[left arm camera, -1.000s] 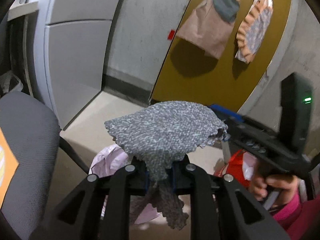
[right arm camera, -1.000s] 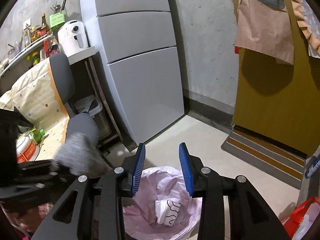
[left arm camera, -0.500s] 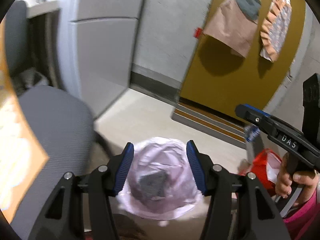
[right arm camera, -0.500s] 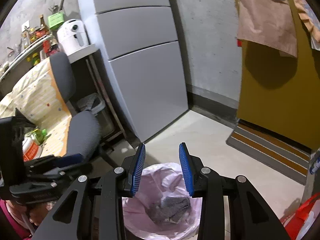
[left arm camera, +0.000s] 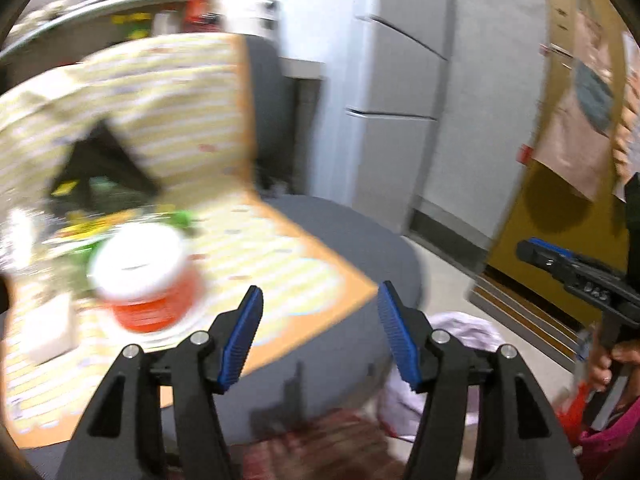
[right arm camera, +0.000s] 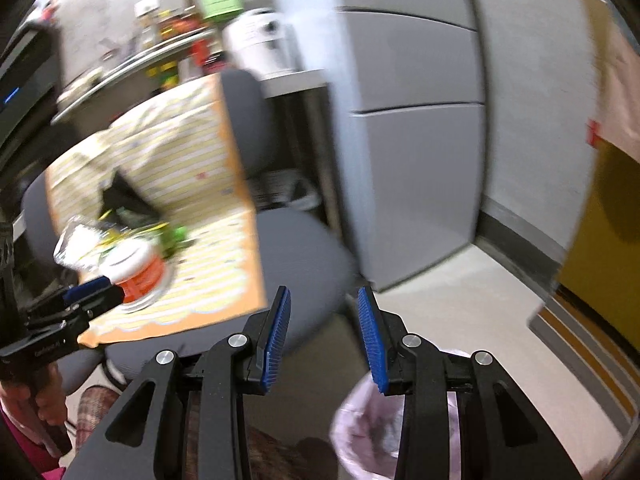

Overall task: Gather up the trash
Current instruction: 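Return to the chair and grasp the white sponge with the left tool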

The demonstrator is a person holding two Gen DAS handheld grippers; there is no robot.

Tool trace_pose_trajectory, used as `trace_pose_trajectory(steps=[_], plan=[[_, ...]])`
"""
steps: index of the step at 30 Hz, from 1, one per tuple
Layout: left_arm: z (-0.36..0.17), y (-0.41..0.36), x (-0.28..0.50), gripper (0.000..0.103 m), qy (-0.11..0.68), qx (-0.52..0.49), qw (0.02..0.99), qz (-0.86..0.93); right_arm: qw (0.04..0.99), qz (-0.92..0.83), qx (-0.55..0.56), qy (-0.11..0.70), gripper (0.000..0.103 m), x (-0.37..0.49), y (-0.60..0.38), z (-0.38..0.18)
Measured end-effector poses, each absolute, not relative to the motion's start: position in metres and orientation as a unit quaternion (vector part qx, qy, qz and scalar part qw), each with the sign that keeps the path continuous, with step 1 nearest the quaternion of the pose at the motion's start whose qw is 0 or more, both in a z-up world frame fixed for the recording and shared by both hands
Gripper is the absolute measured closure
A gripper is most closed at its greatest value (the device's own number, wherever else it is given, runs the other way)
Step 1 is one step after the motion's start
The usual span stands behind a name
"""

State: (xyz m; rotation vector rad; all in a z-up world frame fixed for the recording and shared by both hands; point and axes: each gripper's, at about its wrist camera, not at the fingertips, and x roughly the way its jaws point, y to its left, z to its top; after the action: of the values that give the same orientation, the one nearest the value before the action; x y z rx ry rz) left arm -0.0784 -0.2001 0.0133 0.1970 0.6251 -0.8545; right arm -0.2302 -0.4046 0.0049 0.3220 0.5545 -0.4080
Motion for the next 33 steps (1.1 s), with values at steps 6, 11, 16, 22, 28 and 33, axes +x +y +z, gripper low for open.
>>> trace_pose_trajectory(steps=[6, 11, 16, 22, 28, 33], plan=[[0.013, -0.114, -0.029, 0.033, 0.304, 0.054, 0.907, -0.286, 0.941, -0.122, 0.125, 0.290, 0.057, -0.165, -0.356, 0.009], [-0.003, -0.053, 0.010, 0.030, 0.321, 0.039, 0.926, -0.194, 0.942, -0.066, 0.108, 0.309, 0.039, -0.113, -0.319, 0.004], [-0.027, -0.022, 0.046, 0.024, 0.360, 0.006, 0.920, -0.157, 0.938, -0.030, 0.098, 0.330, 0.033, -0.072, -0.289, -0.005], [-0.056, -0.033, 0.079, 0.023, 0.412, -0.012, 0.901, -0.134, 0.935, -0.016, 0.090, 0.342, 0.033, -0.051, -0.273, -0.013], [-0.074, -0.055, 0.112, 0.024, 0.446, -0.008, 0.890, -0.098, 0.930, -0.026, 0.100, 0.352, 0.033, -0.050, -0.285, -0.023], [-0.079, -0.053, 0.119, 0.051, 0.451, -0.011, 0.889, -0.076, 0.927, -0.027, 0.104, 0.360, 0.033, -0.050, -0.292, -0.030]])
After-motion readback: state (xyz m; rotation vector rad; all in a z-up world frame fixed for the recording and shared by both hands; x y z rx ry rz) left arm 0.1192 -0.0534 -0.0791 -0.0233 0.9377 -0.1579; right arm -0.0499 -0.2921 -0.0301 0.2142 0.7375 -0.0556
